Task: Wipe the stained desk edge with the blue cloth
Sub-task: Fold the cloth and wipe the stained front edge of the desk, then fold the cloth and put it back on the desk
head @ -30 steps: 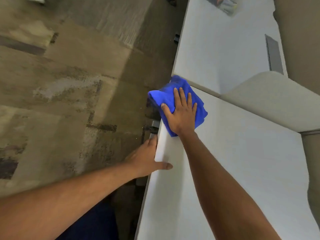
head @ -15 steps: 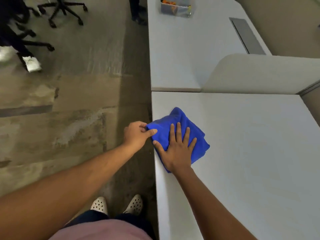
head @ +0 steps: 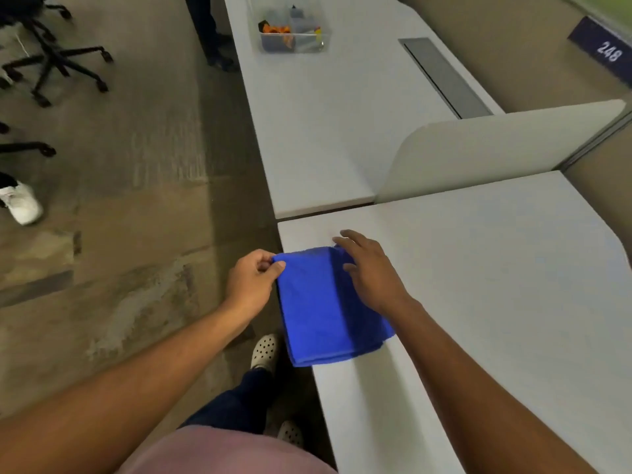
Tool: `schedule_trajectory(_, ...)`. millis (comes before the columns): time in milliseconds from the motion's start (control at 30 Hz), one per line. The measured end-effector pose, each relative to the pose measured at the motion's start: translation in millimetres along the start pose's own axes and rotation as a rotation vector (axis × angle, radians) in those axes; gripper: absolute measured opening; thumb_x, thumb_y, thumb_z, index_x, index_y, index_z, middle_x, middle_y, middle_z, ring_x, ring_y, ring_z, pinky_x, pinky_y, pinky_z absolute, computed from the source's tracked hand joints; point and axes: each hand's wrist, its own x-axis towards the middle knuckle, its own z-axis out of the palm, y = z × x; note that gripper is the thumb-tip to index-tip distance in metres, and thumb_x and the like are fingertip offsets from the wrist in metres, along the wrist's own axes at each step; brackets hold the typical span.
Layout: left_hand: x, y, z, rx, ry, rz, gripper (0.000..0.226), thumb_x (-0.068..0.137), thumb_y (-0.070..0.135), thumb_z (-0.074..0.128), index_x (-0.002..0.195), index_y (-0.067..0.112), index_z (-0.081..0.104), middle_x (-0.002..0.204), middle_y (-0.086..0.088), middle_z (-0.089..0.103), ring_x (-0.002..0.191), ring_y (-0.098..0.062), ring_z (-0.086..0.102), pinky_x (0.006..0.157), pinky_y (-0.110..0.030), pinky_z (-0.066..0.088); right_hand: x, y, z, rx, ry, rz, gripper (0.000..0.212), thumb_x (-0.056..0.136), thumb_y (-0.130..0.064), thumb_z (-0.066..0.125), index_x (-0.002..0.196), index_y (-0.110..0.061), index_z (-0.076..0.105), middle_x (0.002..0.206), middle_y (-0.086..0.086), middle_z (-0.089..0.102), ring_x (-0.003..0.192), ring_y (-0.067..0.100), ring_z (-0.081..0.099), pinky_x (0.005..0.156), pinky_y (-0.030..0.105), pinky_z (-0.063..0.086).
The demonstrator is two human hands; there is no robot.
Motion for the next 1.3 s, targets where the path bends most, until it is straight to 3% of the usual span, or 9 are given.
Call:
schedule_trajectory(233,65.7,20.3,-7.5,0.098,-0.148,0.164,0.013,0.103,0.024,0.065,0.109,0.016,0.072,0.092,0.003,0.072,0.08,-0.009,0.066,0.069,-0.02,0.05,37.3,9.5,-8.9,-0.15,-0.087,0.162,0.04,0.099,-0.03,0.064,0.139,-0.025,0.062,0.138,-0.002,0.06,0.125,0.025,0.049,0.107,0.039,0.046)
schedule_trajectory(400,106.6,33.2,-8.8,0.191,-0.267,0.292,0.01,0.103,0.024,0.064,0.107,0.02,0.072,0.09,0.004,0.072,0.08,-0.013,0.068,0.067,-0.024,0.051,36.7,11.5,-13.5,-0.134,-0.043,0.289,0.024,0.098,-0.036,0.067,0.115,-0.02,0.072,0.136,-0.004,0.054,0.123,0.024,0.045,0.103,0.039,0.047)
schedule_trajectory(567,138.0,58.6,-4.9,0.186,-0.386,0.402,0.005,0.104,0.027,0.062,0.103,0.028,0.067,0.088,0.006,0.07,0.063,0.001,0.064,0.056,-0.012,0.045,14.5,11.1,-40.8,0.29,0.058,0.483,0.017,0.098,-0.042,0.067,0.094,-0.027,0.061,0.091,-0.009,0.065,0.083,0.01,0.06,0.072,0.023,0.045)
schedule_trajectory(667,145.4,86.8,1.2,0.101,-0.471,0.417,0.005,0.104,0.027,0.063,0.102,0.028,0.067,0.08,0.005,0.071,0.057,-0.006,0.064,0.06,-0.027,0.052,-7.4,4.3,-71.5,0.426,0.208,0.533,0.018,0.09,-0.038,0.078,0.093,-0.03,0.062,0.092,-0.011,0.07,0.085,0.008,0.065,0.071,0.018,0.048)
schedule_trajectory(767,139.7,123.0,6.8,-0.08,-0.553,0.43,0.006,0.103,0.021,0.064,0.102,0.025,0.069,0.081,0.0,0.076,0.071,-0.024,0.075,0.074,-0.041,0.064,-29.8,-5.3,-104.7,0.433,0.362,0.524,0.021,0.086,-0.029,0.082,0.103,-0.032,0.071,0.101,-0.016,0.075,0.095,0.006,0.069,0.077,0.017,0.053)
schedule_trajectory(967,132.6,147.9,0.0,-0.202,-0.776,0.701,0.017,0.099,0.033,0.068,0.116,0.03,0.071,0.116,0.004,0.078,0.106,-0.019,0.077,0.093,-0.024,0.059,-82.9,-27.7,-110.6,0.099,0.711,0.314,0.025,0.08,-0.016,0.082,0.102,-0.024,0.072,0.102,-0.015,0.067,0.099,0.011,0.064,0.087,0.014,0.046)
schedule_trajectory(1067,137.5,119.7,4.6,0.012,-0.802,0.756,0.015,0.099,0.023,0.07,0.114,0.024,0.075,0.115,0.007,0.076,0.108,-0.018,0.074,0.092,-0.028,0.06,-96.7,-26.5,-66.6,0.068,0.661,0.368,0.03,0.074,-0.011,0.083,0.101,-0.02,0.073,0.111,-0.011,0.066,0.108,0.009,0.061,0.095,0.019,0.047)
schedule_trajectory(1167,142.0,85.3,7.0,0.304,-0.889,0.697,0.02,0.097,0.016,0.072,0.106,0.034,0.075,0.11,0.017,0.075,0.102,-0.007,0.07,0.085,-0.034,0.06,-103.2,-24.4,-21.7,0.115,0.488,0.444,0.032,0.073,-0.006,0.086,0.1,-0.02,0.074,0.109,-0.012,0.073,0.103,0.008,0.066,0.094,0.034,0.054)
schedule_trajectory(1300,151.6,55.3,0.8,0.458,-0.923,0.71,0.024,0.096,0.025,0.074,0.101,0.048,0.073,0.104,0.02,0.071,0.094,-0.007,0.065,0.075,-0.026,0.051,-110.8,-25.8,8.7,0.293,0.413,0.592,0.028,0.078,-0.02,0.078,0.099,-0.037,0.071,0.099,-0.021,0.074,0.095,0.002,0.068,0.087,0.018,0.053)
